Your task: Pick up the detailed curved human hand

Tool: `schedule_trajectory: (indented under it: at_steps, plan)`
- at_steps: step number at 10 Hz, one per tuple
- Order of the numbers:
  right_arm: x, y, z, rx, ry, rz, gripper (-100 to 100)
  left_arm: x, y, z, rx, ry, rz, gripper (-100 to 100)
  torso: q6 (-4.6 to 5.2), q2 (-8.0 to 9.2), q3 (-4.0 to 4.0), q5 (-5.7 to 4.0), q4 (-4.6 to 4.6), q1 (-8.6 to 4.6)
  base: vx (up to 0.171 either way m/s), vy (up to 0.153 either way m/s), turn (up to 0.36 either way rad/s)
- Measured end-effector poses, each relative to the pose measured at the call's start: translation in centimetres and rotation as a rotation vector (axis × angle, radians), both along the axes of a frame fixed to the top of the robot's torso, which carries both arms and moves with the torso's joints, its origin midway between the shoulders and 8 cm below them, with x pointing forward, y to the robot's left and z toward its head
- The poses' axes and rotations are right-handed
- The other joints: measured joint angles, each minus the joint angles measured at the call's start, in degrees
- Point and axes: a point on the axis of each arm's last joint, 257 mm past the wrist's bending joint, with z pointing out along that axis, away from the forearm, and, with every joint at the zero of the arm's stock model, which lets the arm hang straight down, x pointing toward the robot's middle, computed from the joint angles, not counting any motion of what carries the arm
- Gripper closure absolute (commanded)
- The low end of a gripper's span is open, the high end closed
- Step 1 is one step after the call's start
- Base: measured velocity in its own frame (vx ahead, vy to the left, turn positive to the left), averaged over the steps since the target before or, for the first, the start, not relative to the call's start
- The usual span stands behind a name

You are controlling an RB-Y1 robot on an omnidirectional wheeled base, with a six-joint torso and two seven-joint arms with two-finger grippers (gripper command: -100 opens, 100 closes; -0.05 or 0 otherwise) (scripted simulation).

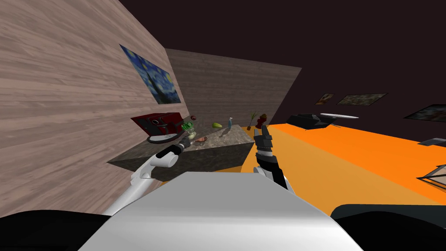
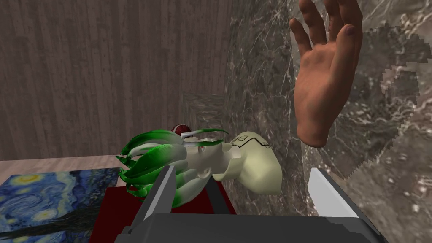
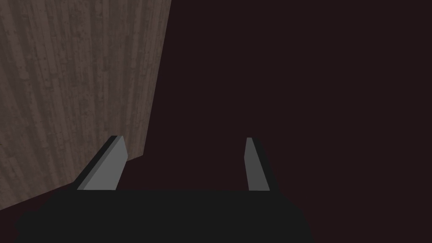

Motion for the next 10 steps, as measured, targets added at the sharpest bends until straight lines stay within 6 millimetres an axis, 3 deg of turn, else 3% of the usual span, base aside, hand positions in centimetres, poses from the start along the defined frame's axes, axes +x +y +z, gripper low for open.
schedule_trajectory:
  at_steps: [10]
  plan:
    - [0.0, 0.0, 0.0, 0.0, 0.0, 0.0, 0, -1.4, 0.5, -5.6, -0.052, 0.279, 0.024, -100, -0.01, -0.07, -0.05, 0.0, -0.02, 0.0, 0.061, -0.053, -0.006]
